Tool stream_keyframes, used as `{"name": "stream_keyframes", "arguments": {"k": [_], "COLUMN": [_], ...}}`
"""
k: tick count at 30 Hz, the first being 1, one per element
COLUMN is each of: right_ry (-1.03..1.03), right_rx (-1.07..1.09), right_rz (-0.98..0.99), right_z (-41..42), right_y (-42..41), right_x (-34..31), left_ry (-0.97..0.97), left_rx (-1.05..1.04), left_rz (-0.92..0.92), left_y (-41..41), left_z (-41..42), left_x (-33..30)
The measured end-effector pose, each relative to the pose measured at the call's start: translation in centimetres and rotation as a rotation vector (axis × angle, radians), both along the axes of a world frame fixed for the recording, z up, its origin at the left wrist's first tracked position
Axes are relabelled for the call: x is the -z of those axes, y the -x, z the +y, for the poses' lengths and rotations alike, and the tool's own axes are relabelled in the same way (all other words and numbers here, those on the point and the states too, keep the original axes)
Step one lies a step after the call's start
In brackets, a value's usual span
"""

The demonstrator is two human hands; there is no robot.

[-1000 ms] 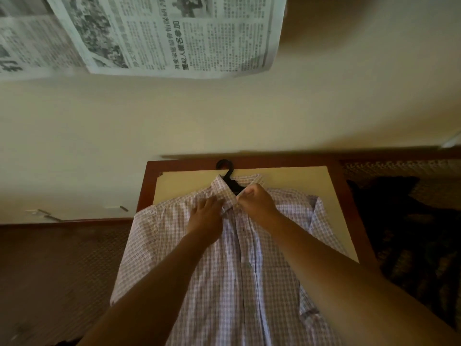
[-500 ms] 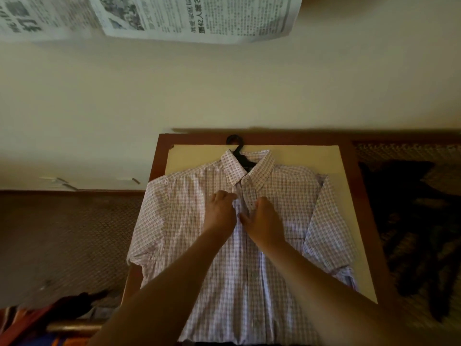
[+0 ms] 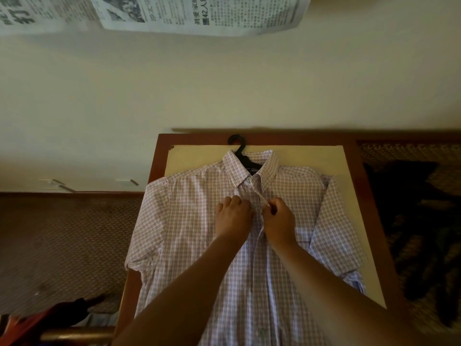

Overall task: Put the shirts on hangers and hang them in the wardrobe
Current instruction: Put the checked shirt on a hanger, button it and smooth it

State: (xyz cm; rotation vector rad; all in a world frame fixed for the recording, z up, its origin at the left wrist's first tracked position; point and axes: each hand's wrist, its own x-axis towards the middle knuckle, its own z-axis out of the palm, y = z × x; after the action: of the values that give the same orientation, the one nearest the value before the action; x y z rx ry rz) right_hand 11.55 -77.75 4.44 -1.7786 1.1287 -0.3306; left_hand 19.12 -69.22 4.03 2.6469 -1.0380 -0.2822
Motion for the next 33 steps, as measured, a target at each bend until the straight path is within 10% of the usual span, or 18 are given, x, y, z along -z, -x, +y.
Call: {"name": "stream_keyframes", "arguments": {"k": [8,17,33], "right_ry": [-0.074,-0.175,-0.281], "right_rx": [0.019,0.043,-0.032], "right_rz": [-0.062,-0.019,-0.001], "right_z": [-0.5,-0.5,-1.5], "right_y": [-0.6,-0.9,-0.7], "right_x": [-0.3,0.3,-0.5], "left_ry": [-0.002,0.546,0.668], "left_rx": [-0.112,-0.723,-0.693], "left_rz": [0.197,0.935,1.057], "left_y": [-0.2,1.1,1.6], "left_z": [-2.2,-1.3,-0.8], "left_x": [-0.4,-0.7,-0.4]}}
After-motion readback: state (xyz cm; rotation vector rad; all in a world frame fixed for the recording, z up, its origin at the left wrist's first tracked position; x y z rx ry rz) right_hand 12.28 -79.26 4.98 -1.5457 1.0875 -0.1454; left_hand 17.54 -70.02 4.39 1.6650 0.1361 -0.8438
